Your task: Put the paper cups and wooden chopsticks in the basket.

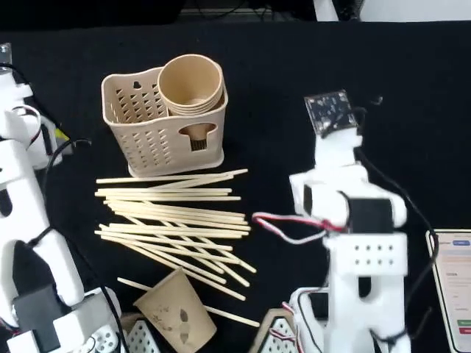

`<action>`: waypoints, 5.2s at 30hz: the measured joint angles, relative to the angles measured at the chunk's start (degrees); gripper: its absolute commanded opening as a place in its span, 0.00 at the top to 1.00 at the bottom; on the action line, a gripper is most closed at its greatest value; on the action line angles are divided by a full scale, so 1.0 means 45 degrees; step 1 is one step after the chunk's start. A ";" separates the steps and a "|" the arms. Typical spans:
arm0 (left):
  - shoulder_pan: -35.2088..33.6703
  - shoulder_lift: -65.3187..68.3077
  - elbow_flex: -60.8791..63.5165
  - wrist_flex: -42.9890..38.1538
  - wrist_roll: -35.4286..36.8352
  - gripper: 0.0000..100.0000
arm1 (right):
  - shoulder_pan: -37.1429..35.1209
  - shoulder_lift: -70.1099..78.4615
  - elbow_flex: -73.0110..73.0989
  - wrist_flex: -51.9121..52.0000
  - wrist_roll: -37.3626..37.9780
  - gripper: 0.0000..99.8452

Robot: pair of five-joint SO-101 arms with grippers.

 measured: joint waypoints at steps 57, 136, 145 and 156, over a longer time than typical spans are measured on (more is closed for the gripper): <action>1.4398 -0.1895 0.9631 0.0742 -0.2188 0.77 | 0.8068 0.1407 -0.1055 -0.0899 0.3165 0.78; 1.6176 -0.5529 1.0276 -0.1016 -0.2149 0.79 | 0.8068 0.1407 -0.1055 -0.1231 0.3165 0.78; 1.7504 -0.5568 1.1546 -0.2129 -0.2149 0.79 | 0.9123 0.1407 -0.1055 -0.1231 0.3399 0.78; 1.7641 -0.5568 1.1565 -0.2403 -0.2149 0.79 | 1.1155 0.2032 -0.1368 -0.1465 0.4708 0.78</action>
